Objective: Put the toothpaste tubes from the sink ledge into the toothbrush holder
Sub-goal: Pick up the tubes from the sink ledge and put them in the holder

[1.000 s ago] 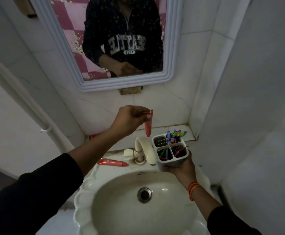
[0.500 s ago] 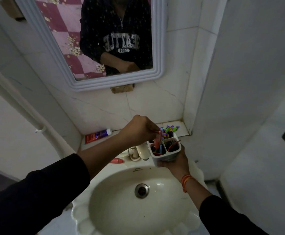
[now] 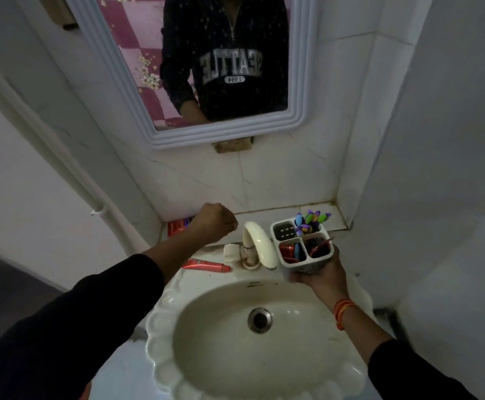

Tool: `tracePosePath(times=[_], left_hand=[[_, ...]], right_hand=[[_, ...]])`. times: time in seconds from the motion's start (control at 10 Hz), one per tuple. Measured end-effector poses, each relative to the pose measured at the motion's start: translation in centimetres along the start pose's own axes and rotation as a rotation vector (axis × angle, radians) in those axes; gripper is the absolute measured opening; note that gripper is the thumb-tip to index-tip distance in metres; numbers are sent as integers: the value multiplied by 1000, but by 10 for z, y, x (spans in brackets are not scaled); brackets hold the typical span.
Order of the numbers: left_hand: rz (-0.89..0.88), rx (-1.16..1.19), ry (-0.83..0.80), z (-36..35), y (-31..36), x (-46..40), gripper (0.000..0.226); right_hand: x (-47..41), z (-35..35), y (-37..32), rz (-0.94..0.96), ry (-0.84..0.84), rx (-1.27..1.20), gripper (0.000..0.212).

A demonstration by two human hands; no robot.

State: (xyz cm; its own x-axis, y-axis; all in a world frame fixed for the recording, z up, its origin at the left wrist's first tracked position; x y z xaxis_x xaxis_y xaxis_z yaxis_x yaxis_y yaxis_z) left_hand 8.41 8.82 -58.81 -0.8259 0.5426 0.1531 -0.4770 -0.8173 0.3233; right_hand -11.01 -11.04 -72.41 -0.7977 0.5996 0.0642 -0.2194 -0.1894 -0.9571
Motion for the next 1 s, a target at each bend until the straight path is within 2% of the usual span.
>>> tracePosePath(times=[0.1,0.2,0.3,0.4,0.5,0.6,0.7,0.8,0.9,1.0], left_hand=[[59,-175,-157,-26,-37,0,23],[141,-268,-259,-53,-65,1,48],[221,-352,-317,-69,-79,5,48],[215,-364,-275,-75,-87,7,38],[184,-396,-175,-73,-96,9,38],[232,-273,-122,-55,-93,8,38],[305,15,-2,-18,-77,11,43],[265,163,92,14,-49,7,25],[160,188,189,42,-15,4,29],[13,197,267,61,22,5,23]], right_hand=[[-1,0,-3,-1,18,31,98],[-1,-2,-2,-7,26,28,97],[-2,-2,-3,-16,23,7,96],[-2,-3,-2,-3,36,-53,98],[-1,-4,-5,-16,44,-73,98],[-1,-7,-1,-95,54,-272,97],[-2,-9,-1,-306,64,-612,87],[-13,-10,3,-531,134,-1156,18],[-6,-14,-9,-454,24,-1172,27],[0,-9,-20,-400,-1,-936,71]])
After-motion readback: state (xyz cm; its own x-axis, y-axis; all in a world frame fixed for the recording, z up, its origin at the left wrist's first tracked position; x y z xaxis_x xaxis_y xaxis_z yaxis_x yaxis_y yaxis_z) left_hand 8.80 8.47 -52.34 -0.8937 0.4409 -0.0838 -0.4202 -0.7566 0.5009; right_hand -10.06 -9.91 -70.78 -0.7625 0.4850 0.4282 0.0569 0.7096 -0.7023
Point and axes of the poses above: each hand's wrist, its own x-axis away from the middle knuckle, its own z-axis out of the back of the hand, y = z × x, the point moved 2 cm from there along -x, towards the middle knuckle, and after that the axes turned 6 degrees about z, right-handed, at the moved point
